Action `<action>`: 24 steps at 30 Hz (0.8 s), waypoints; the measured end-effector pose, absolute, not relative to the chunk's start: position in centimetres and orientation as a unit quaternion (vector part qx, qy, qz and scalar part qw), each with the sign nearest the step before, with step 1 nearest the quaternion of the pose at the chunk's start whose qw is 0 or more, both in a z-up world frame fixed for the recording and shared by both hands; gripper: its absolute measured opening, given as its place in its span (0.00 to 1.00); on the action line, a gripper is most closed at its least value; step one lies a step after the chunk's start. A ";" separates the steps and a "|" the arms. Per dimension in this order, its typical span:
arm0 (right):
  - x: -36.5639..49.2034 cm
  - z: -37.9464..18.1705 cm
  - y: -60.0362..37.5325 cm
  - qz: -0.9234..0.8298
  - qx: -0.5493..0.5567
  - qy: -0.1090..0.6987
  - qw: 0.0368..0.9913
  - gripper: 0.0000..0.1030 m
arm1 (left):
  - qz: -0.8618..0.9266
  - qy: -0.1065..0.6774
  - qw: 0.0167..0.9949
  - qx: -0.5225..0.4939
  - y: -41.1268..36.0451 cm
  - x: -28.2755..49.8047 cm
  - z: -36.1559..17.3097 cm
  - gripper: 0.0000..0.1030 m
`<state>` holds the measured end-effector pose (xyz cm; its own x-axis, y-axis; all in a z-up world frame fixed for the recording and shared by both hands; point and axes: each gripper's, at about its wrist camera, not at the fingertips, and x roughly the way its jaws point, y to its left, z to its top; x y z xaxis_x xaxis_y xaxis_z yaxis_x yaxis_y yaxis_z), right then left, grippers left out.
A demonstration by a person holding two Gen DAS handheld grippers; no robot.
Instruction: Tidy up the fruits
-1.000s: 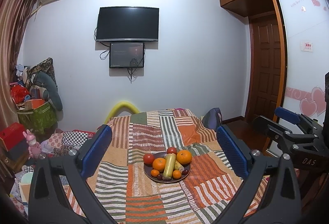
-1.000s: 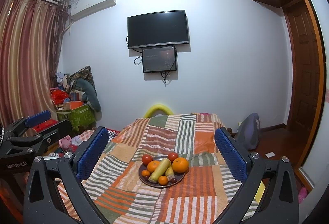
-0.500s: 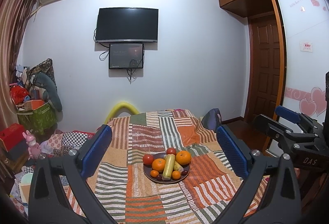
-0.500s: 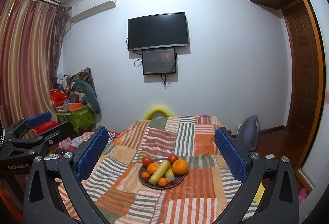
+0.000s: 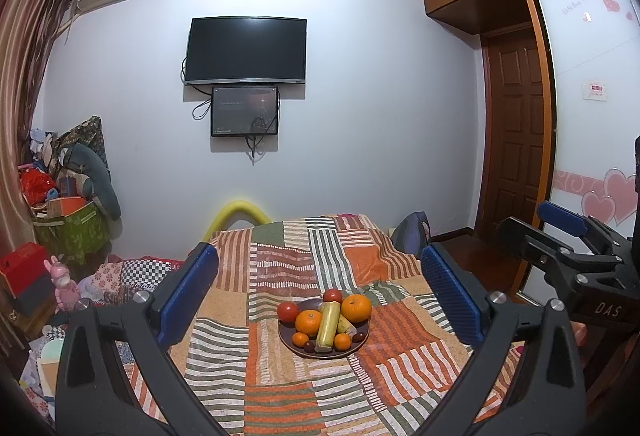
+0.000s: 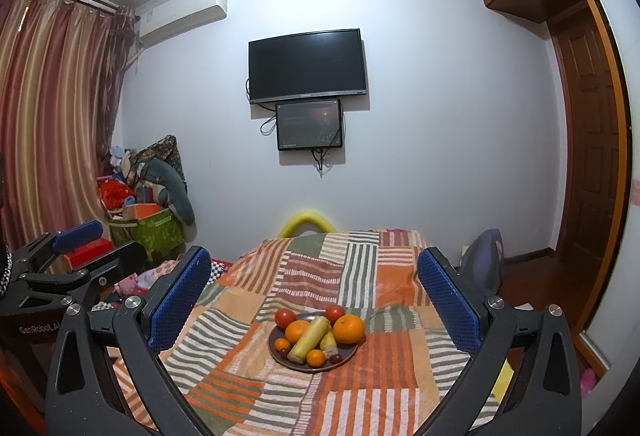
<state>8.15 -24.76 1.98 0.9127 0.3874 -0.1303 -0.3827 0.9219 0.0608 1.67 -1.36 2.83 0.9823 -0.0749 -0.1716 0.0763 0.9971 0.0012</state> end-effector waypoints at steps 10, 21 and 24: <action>8.1 2.1 -24.8 0.196 0.018 0.069 0.978 1.00 | -0.049 0.092 0.995 0.001 -1.5 1.7 2.9 1.00; 8.2 2.1 -25.0 0.194 0.021 0.069 0.978 1.00 | -0.049 0.095 0.994 0.003 -1.9 1.8 3.0 1.00; 8.2 2.1 -24.9 0.194 0.019 0.068 0.978 1.00 | -0.051 0.094 0.994 0.002 -1.9 1.8 3.0 1.00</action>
